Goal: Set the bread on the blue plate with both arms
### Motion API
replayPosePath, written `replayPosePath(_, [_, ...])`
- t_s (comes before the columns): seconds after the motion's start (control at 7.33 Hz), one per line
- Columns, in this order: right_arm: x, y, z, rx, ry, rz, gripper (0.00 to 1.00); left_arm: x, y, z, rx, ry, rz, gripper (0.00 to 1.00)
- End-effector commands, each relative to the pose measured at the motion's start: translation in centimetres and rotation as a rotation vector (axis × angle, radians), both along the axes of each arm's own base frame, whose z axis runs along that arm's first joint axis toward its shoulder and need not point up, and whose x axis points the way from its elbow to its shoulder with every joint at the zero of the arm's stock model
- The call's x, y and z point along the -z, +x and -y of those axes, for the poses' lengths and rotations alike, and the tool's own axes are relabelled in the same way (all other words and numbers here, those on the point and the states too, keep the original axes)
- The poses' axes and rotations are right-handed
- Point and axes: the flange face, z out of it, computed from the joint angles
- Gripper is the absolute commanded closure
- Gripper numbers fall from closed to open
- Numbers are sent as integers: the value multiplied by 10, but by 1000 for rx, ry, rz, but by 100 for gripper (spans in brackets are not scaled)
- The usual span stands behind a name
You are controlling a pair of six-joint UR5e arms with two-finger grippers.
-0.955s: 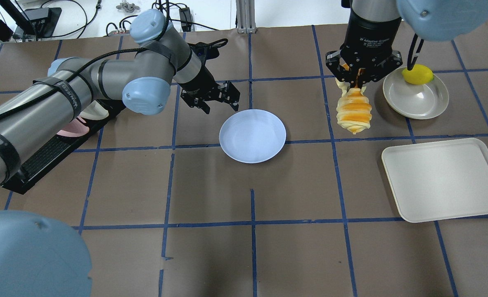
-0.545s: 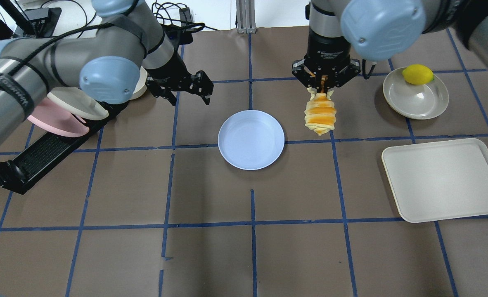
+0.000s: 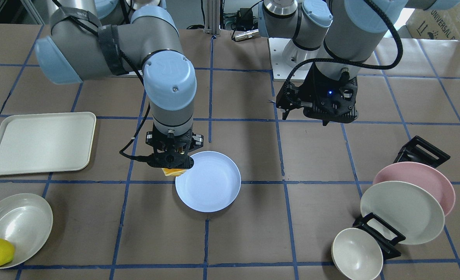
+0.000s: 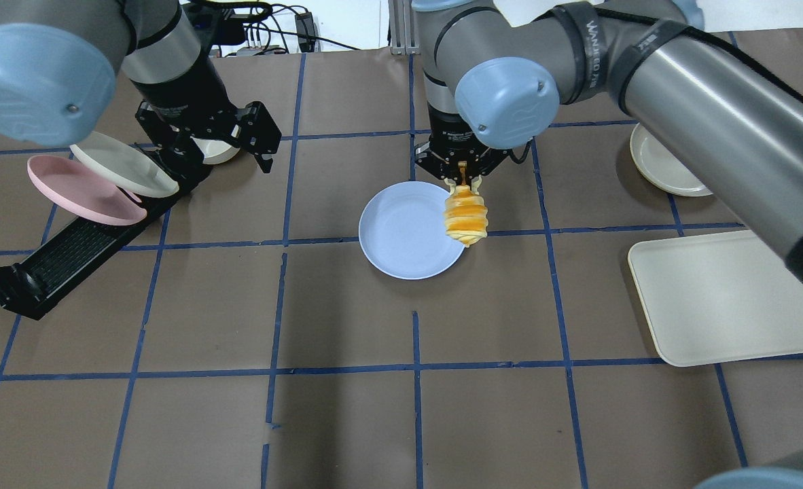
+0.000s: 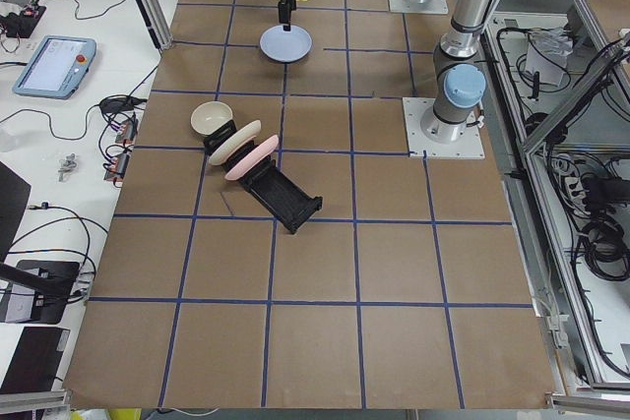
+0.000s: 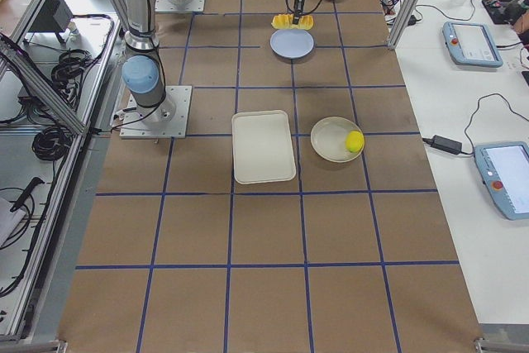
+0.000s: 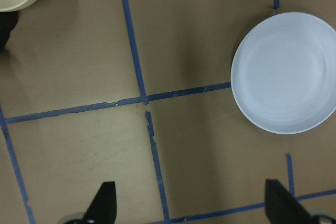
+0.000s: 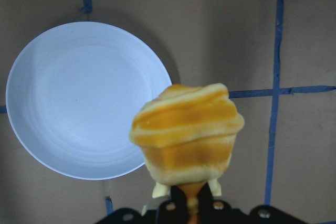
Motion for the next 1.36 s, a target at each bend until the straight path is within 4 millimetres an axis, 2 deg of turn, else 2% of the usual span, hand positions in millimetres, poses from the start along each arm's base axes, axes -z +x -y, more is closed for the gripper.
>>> replayPosePath(0.0, [42, 30, -2, -85, 36, 4, 93, -27, 4, 2, -3, 9, 17, 0])
replayPosePath(0.27, [60, 49, 11, -98, -49, 49, 93, -11, 3, 10, -11, 38, 20, 0])
replayPosePath(0.68, [77, 64, 19, -122, -115, 75, 93, -17, 5, 12, -7, 21, 20, 0])
replayPosePath(0.95, [89, 63, 13, -161, -120, 78, 93, -14, 9, 12, -25, 29, 18, 0])
replayPosePath(1.23, [110, 58, 4, -162, -157, 92, 93, -17, 10, 13, -23, 21, 16, 0])
